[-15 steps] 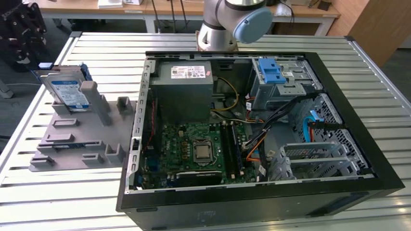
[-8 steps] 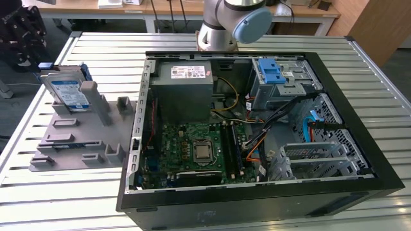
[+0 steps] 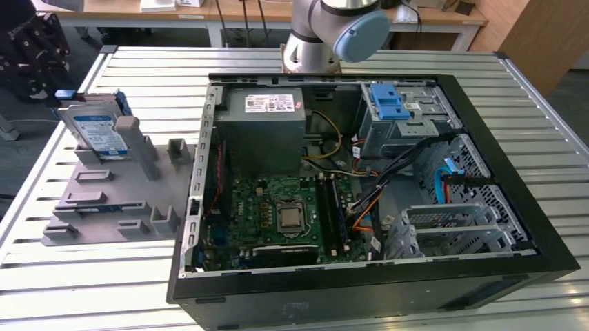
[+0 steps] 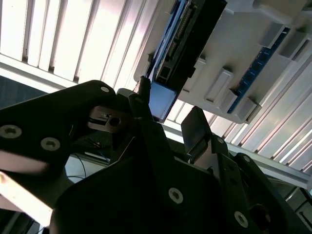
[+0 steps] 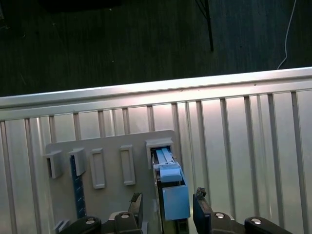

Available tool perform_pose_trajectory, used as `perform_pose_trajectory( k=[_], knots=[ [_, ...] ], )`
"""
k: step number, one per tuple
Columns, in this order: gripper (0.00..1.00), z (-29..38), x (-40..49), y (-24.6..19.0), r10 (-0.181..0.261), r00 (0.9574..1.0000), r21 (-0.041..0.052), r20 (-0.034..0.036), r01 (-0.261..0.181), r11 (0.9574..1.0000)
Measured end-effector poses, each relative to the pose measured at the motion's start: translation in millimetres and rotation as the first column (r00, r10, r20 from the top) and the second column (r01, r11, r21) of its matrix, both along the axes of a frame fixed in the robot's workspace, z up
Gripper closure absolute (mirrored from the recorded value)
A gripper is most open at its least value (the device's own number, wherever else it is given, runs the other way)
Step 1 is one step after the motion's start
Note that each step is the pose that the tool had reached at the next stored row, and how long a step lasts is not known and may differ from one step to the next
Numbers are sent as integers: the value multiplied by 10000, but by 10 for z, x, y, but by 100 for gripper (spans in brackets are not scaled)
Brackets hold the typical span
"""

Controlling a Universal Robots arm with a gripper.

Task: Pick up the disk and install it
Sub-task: 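Pick up the disk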

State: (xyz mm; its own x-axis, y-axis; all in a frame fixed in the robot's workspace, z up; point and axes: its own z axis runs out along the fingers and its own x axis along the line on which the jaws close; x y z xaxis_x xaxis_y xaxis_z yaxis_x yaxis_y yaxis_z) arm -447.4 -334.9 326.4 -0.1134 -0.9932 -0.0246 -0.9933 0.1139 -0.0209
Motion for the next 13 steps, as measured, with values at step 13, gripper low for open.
perform_pose_trajectory(
  k=[13],
  knots=[
    [47,-33,0,5,0,10000,1,-34,0,10000]
  ],
)
